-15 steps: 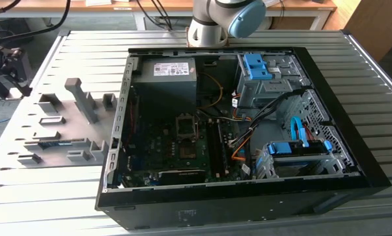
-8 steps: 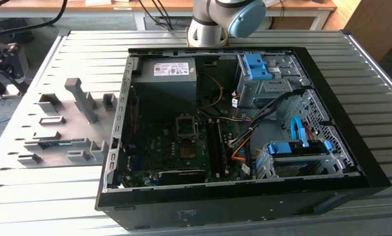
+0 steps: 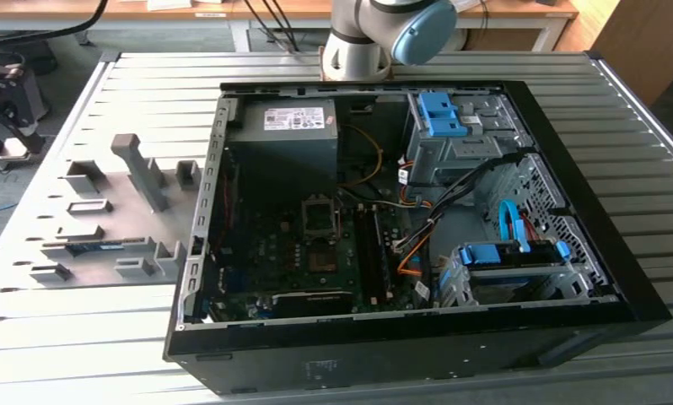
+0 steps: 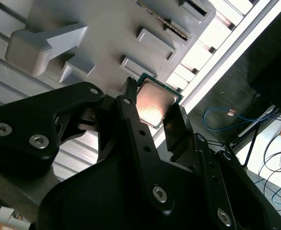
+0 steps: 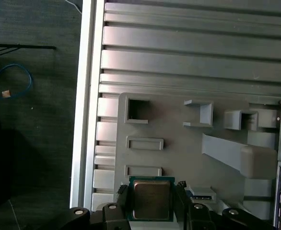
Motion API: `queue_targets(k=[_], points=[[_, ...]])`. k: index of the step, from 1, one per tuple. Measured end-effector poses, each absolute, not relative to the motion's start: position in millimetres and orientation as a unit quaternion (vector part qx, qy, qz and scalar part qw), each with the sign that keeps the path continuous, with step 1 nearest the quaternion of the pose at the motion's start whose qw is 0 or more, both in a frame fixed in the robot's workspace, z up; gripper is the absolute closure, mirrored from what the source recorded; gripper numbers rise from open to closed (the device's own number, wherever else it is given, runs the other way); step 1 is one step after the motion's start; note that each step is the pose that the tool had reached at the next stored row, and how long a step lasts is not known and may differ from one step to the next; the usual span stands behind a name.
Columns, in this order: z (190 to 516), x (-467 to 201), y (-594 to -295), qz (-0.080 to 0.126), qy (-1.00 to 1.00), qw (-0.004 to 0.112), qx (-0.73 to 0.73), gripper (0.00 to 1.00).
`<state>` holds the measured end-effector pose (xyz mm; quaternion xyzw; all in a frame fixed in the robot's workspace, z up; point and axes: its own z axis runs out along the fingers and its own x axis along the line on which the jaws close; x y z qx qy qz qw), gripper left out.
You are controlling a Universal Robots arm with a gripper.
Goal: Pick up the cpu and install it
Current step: 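Pick up the cpu and move it towards the insertion slot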
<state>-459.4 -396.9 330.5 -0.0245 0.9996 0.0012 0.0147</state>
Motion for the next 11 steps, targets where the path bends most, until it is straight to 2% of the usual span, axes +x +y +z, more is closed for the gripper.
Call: queue_targets(k=[11], points=[[352.1, -459.4, -396.9, 0.001, 1.000, 0.015, -0.025, 0.53]])
